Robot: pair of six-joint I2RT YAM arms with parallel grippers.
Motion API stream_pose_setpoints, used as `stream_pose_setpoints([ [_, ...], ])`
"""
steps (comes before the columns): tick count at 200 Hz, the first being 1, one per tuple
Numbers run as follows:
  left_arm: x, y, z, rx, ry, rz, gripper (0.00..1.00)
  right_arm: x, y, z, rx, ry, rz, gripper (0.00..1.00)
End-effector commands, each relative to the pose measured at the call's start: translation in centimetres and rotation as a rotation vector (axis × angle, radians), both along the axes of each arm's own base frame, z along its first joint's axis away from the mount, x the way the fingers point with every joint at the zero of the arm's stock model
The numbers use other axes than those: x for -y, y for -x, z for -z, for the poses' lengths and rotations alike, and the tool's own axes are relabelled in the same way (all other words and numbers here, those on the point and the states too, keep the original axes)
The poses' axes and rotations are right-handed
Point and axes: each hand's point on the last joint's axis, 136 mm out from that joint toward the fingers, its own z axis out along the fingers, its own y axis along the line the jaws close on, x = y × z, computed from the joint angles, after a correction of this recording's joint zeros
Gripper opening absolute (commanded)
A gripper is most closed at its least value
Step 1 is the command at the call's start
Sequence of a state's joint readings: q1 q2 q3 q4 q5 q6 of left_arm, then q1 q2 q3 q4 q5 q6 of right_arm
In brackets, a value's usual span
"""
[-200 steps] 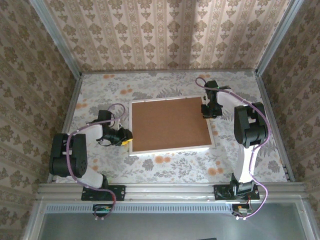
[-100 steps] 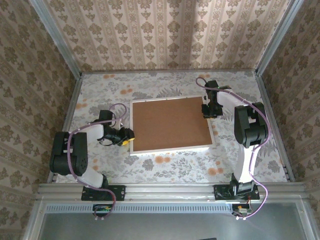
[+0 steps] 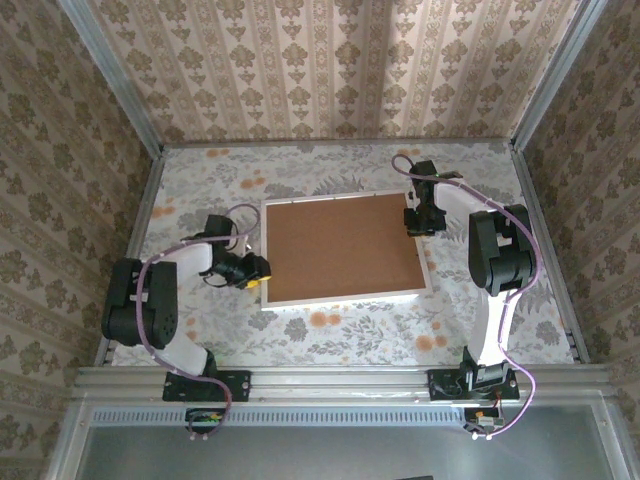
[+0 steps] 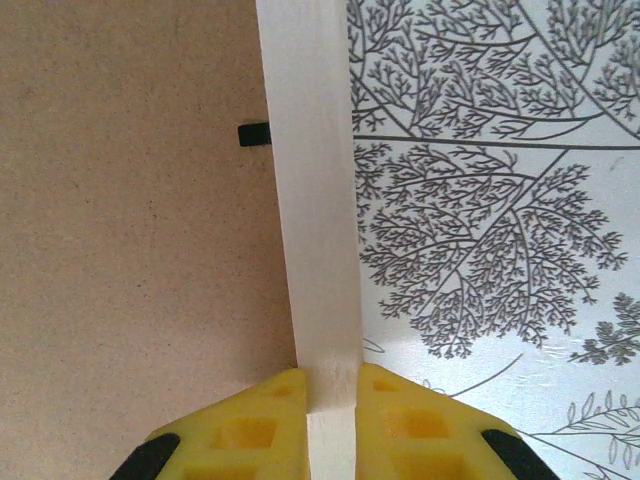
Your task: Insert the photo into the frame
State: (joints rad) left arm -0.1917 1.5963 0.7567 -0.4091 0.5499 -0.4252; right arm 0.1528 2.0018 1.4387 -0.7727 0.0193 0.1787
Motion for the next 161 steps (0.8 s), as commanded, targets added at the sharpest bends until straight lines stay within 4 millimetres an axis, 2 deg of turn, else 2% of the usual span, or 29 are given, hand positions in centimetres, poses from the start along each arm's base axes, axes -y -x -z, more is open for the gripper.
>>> stream_pose_setpoints([
  [1,1.6,2.6,3.2,-0.073,-0.046,0.12,0.38,-2.4,2.2,1.1,-0.087,-0.087,-0.033,0.16],
  [69,2.0,3.4,4.3,-0.107,-0.146,0.202,0.38,-2.7,2.4,1.5,-0.096,-0.087,-0.039,0.16],
  [136,0.8,4.2,5.3,-0.147,-0.358,0.307,0.37,-2.8,2.6,1.5,-0.096,-0.086,-0.041,0.16],
  [161,0.5,3.6,4.2,-0.117,-0.404,0.318,0.39,-2.5,2.6,1.5,-0.097,-0.078,-0.042,0.16],
])
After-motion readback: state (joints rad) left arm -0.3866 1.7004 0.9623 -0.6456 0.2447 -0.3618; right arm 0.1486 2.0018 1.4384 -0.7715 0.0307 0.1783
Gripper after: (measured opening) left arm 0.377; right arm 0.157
